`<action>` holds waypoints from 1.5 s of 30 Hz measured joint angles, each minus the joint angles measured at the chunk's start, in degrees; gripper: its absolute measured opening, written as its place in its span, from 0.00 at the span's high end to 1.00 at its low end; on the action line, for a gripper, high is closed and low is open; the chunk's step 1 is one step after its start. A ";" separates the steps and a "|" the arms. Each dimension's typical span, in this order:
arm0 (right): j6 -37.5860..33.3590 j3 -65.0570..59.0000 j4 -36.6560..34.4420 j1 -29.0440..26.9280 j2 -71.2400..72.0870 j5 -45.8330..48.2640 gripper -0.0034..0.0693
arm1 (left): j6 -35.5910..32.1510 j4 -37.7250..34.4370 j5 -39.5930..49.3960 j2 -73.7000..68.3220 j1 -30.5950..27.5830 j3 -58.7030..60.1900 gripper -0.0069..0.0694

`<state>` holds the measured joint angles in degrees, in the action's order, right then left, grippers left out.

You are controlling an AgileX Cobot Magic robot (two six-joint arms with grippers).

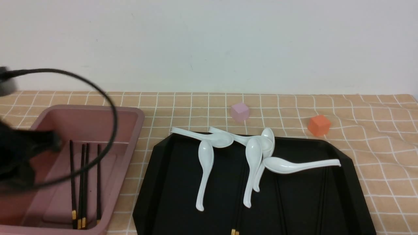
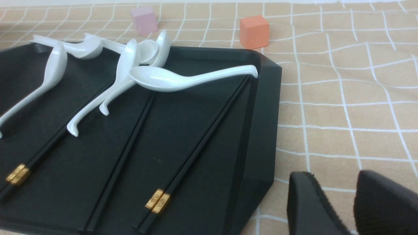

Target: On brown tablecloth take chopsticks from black tray and put them in box.

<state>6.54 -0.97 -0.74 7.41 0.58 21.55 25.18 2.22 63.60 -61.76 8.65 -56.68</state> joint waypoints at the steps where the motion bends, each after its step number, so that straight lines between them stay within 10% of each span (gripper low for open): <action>1: 0.00 0.00 0.00 0.00 0.00 0.00 0.62 | -0.02 -0.05 0.00 2.70 0.00 1.66 0.93; 16: 0.04 0.00 0.00 0.00 0.00 0.00 0.62 | -1.25 -6.49 -25.41 40.01 0.00 26.94 0.93; 45: 0.04 0.00 0.00 0.00 0.00 0.00 0.62 | -1.98 1.62 -27.78 51.11 0.00 37.57 0.92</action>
<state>6.58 -0.97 -0.74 7.41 0.58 21.55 23.20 3.84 35.82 -10.65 8.65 -19.11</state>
